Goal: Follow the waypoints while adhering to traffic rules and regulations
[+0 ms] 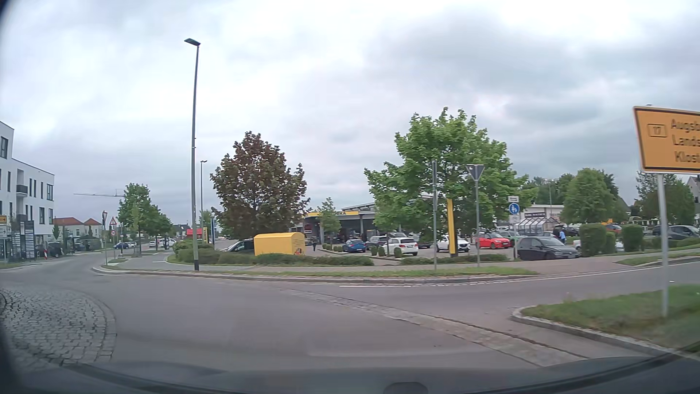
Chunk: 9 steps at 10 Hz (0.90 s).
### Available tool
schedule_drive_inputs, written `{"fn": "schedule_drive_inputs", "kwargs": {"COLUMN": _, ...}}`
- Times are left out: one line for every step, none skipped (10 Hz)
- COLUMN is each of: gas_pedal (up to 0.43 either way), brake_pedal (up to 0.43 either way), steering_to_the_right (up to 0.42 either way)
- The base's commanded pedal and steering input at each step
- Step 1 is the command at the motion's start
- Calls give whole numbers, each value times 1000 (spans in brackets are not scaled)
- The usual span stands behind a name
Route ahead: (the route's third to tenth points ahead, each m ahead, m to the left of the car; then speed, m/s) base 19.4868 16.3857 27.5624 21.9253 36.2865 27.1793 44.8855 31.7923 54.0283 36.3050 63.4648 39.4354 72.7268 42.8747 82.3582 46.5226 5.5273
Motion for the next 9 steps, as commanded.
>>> {"fn": "schedule_drive_inputs", "kwargs": {"gas_pedal": 110, "brake_pedal": 0, "steering_to_the_right": -302}}
{"fn": "schedule_drive_inputs", "kwargs": {"gas_pedal": 110, "brake_pedal": 0, "steering_to_the_right": -306}}
{"fn": "schedule_drive_inputs", "kwargs": {"gas_pedal": 110, "brake_pedal": 0, "steering_to_the_right": -312}}
{"fn": "schedule_drive_inputs", "kwargs": {"gas_pedal": 110, "brake_pedal": 0, "steering_to_the_right": -319}}
{"fn": "schedule_drive_inputs", "kwargs": {"gas_pedal": 110, "brake_pedal": 0, "steering_to_the_right": -328}}
{"fn": "schedule_drive_inputs", "kwargs": {"gas_pedal": 110, "brake_pedal": 0, "steering_to_the_right": -331}}
{"fn": "schedule_drive_inputs", "kwargs": {"gas_pedal": 110, "brake_pedal": 0, "steering_to_the_right": -331}}
{"fn": "schedule_drive_inputs", "kwargs": {"gas_pedal": 98, "brake_pedal": 0, "steering_to_the_right": -331}}
{"fn": "schedule_drive_inputs", "kwargs": {"gas_pedal": 98, "brake_pedal": 0, "steering_to_the_right": -331}}
